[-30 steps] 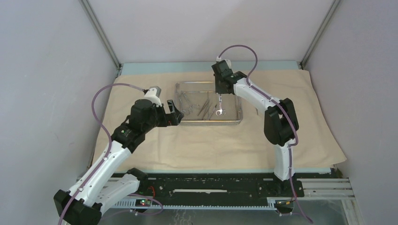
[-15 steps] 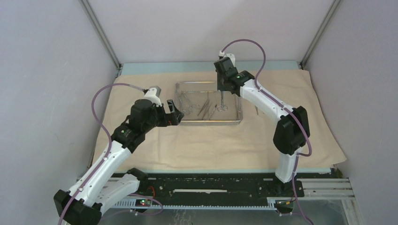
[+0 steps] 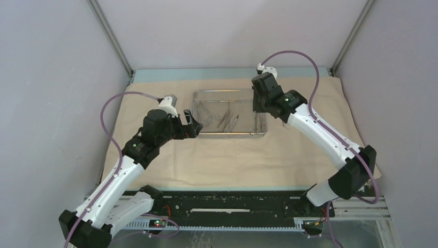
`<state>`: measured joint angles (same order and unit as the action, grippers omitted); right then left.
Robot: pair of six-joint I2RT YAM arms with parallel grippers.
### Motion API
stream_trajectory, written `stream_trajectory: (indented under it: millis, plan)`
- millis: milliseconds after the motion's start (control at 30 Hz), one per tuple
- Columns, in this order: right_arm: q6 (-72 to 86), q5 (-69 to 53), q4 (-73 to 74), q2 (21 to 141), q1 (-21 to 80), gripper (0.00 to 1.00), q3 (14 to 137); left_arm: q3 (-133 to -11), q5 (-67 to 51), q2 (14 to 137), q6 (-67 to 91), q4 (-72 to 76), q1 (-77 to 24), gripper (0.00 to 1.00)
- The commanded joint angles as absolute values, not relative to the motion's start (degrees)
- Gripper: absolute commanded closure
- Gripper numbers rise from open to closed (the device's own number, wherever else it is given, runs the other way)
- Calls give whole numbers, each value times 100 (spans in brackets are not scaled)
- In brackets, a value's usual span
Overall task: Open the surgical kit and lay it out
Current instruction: Pick up the medical item from the container, then place the medical item in the surgical kit.
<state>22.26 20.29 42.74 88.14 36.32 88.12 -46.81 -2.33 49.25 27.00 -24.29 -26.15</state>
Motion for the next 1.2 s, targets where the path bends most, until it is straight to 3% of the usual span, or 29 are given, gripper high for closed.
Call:
stream_trajectory:
  millis: [0,267,667,1167]
  plan:
    - [2686,1858,4714,8153,3851,100,8242,-4524,-339,4816,2763,-2119,-2637,0]
    - [3333,1797,4880,7603,4264,100,6984,-4487,-392,4852,2795,-2057,-2637,0]
    - [3370,1755,3984,7655,4242,100,5434,-4550,-411,4973,2762,-2068,-2637,0]
    - [3122,1572,3154,8446,3971,100,5133,-4568,-404,5062,2770,-2039,-2637,0]
